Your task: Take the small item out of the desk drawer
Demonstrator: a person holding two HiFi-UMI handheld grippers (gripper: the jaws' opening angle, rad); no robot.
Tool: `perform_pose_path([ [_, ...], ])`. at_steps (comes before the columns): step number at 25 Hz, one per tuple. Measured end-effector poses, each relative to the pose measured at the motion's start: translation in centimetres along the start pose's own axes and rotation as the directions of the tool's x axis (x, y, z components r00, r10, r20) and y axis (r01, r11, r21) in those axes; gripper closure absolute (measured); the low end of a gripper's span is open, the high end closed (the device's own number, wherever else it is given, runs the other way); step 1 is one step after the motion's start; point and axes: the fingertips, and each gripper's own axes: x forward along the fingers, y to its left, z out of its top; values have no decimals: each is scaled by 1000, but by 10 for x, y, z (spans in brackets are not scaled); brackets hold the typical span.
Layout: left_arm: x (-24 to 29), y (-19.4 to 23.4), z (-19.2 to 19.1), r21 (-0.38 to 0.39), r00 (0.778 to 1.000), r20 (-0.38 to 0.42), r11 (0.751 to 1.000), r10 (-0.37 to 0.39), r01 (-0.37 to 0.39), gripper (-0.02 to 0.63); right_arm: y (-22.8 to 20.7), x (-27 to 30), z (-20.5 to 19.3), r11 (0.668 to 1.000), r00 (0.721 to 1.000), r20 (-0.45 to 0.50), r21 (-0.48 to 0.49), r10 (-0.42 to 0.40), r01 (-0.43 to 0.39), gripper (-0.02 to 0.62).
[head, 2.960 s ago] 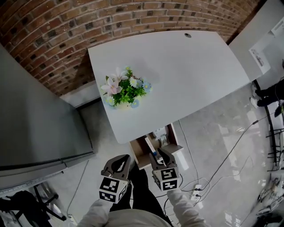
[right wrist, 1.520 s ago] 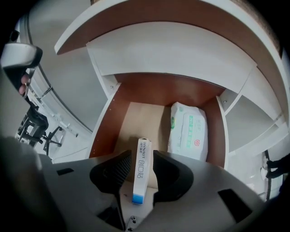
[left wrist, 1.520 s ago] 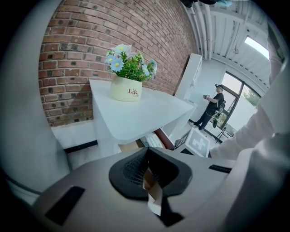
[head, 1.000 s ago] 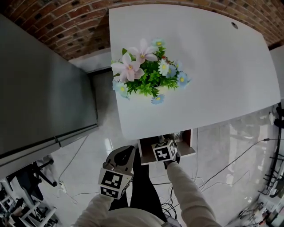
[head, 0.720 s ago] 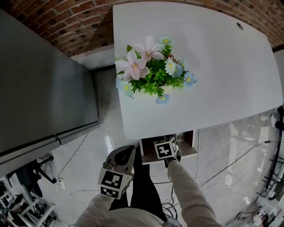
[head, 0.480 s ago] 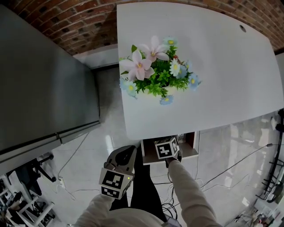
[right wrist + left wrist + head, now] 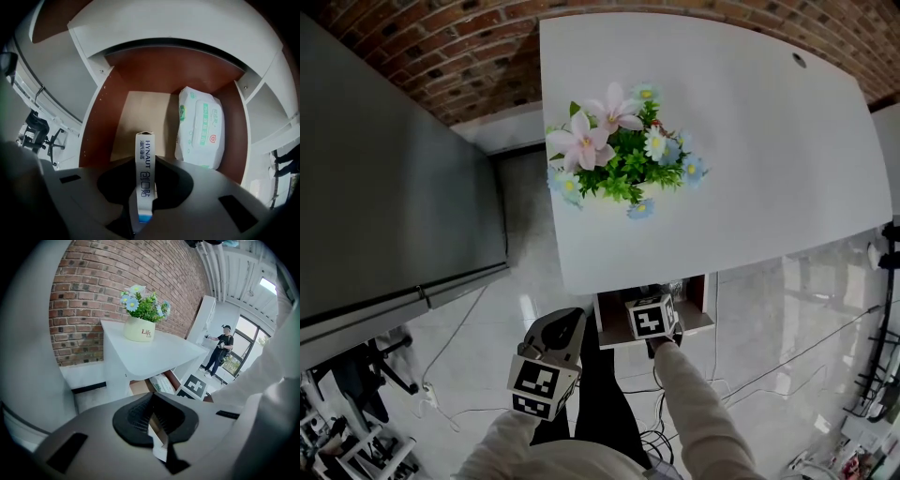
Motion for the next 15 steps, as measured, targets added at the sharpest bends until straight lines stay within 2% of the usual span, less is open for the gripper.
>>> perform_pose_path([
  [15, -9, -13, 20, 65, 997, 45, 996, -58, 55, 588, 2, -68, 0, 991, 986, 159, 131, -46, 25, 505],
])
